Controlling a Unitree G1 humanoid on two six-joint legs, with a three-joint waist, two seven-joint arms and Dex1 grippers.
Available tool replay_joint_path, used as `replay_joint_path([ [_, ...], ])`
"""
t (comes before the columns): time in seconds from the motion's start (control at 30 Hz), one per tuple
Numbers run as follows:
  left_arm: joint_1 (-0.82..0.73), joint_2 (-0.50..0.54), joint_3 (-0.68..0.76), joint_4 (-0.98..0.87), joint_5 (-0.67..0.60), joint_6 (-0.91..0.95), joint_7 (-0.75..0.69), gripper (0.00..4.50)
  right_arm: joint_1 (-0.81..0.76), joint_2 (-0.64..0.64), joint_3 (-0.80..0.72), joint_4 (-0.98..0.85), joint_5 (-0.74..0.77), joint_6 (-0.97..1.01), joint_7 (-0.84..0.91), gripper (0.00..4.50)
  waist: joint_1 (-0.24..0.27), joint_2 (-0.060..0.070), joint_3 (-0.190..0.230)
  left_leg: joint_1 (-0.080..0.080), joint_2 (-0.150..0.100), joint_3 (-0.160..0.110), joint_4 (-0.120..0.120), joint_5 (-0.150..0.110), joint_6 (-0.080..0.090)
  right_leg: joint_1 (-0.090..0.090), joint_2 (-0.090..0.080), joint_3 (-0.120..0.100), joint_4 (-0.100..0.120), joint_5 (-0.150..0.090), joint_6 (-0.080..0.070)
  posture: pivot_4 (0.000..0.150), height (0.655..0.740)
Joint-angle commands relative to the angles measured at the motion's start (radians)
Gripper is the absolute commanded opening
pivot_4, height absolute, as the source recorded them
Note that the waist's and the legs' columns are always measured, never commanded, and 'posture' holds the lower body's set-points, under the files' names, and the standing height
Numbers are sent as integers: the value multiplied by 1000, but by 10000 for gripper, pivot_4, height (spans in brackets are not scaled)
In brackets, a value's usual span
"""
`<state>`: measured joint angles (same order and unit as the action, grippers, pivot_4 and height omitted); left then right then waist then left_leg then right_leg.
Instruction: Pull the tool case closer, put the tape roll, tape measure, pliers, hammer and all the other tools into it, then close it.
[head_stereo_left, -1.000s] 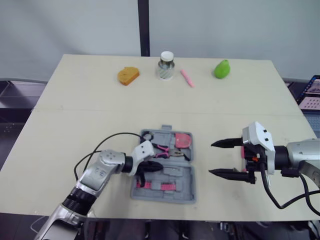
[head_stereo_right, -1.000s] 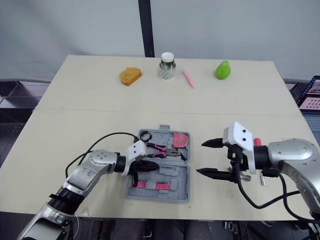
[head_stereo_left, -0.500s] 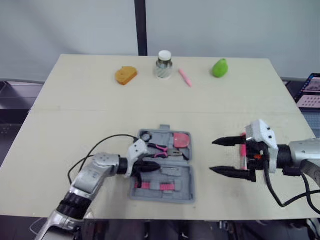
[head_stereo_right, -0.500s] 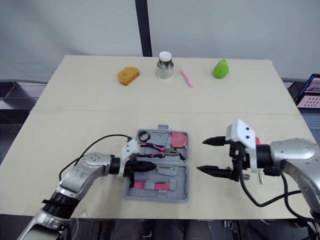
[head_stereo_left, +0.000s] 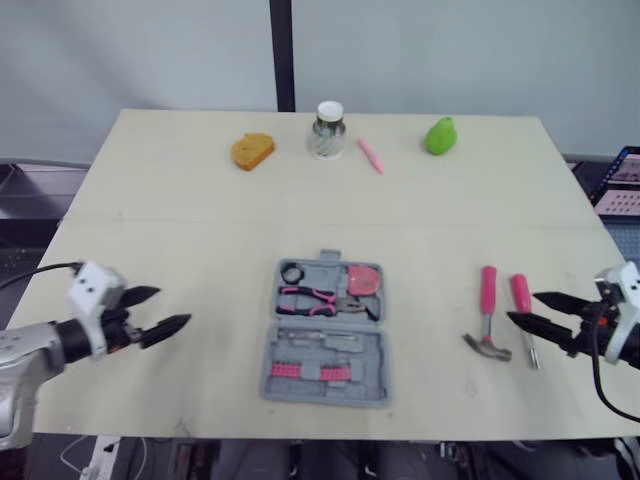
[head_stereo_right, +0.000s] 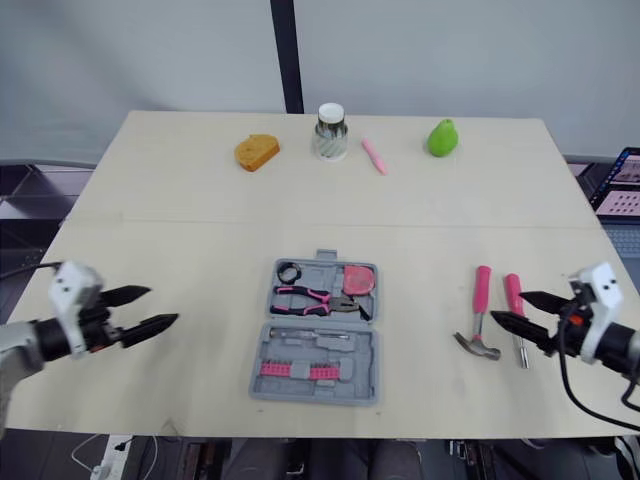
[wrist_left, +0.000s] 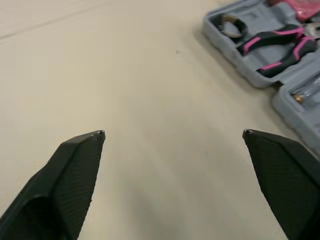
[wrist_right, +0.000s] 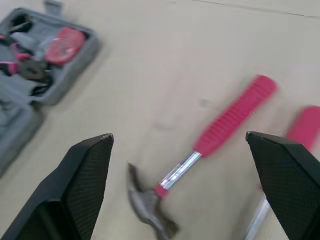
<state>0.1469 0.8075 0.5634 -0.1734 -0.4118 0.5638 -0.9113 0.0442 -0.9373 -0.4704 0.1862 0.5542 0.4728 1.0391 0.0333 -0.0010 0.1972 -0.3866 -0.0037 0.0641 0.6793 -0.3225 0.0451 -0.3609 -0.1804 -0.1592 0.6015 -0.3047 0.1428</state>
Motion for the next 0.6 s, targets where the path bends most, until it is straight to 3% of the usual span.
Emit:
replay_joint_path([
  [0.03, 74, 6, 118, 49, 6, -59, 6, 44521, -21, -25, -35, 162, -66, -124, 11, 45000, -6, 1, 0, 0, 0, 0, -1, 0, 0, 0, 0, 0, 0, 0, 0, 1500, 7400],
  [0.3, 129, -24, 179, 154, 4, -168, 38, 44521, -146, -29, -5, 439, -160, -268, -3, 45000, -19, 1, 1, 1, 1, 1, -3, 0, -1, -1, 0, 1, -1, 0, 0, 1500, 7400],
  [0.6, 144, -36, 158, 141, -1, -176, 59, 44521, -197, -22, 10, 475, -181, -289, 15, 45000, -32, 2, 1, 1, 0, 1, -4, 0, -1, -1, -1, 0, -1, 0, 0, 1500, 7400],
])
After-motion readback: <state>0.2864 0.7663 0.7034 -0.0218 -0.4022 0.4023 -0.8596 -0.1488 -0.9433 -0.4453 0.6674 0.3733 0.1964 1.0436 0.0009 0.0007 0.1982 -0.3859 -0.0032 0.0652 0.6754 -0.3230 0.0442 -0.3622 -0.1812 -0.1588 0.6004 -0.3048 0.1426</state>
